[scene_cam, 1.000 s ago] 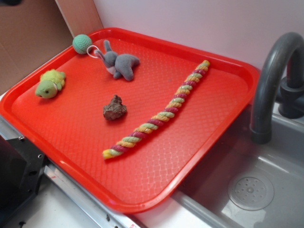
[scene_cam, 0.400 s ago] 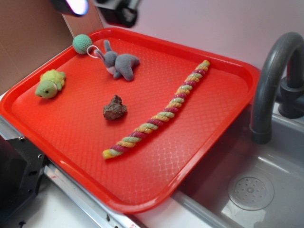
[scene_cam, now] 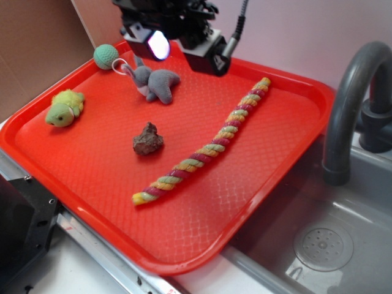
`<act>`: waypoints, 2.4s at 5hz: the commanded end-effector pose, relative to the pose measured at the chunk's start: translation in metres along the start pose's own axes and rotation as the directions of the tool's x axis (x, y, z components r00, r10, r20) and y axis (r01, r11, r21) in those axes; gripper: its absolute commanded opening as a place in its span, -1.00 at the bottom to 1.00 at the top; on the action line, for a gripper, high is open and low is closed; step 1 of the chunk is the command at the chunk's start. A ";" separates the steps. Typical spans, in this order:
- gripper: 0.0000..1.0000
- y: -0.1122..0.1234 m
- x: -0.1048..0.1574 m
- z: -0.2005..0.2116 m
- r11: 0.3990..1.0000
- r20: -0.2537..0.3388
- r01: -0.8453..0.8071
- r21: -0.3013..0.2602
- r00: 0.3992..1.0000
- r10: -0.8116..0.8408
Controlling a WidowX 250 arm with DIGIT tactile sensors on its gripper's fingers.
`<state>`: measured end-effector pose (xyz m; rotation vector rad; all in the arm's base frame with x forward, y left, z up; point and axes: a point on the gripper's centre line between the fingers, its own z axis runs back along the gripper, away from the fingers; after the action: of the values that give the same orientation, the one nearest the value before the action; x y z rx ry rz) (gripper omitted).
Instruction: Grab the multicolored rope.
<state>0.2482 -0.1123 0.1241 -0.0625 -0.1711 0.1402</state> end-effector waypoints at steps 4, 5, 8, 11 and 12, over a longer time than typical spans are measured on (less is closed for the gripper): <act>1.00 -0.017 0.018 -0.090 0.983 -0.213 0.044 -0.177 0.974 -0.081; 1.00 -0.018 0.021 -0.098 0.997 -0.231 0.074 -0.036 0.970 -0.080; 1.00 -0.022 0.021 -0.107 0.992 -0.240 0.116 0.053 0.966 -0.100; -1.00 -0.010 0.022 -0.096 0.982 -0.176 0.015 0.188 0.984 0.018; -1.00 0.003 0.032 -0.071 0.980 -0.167 0.008 0.196 0.986 0.025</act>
<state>0.2811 -0.1079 0.0367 0.1603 0.0888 0.1398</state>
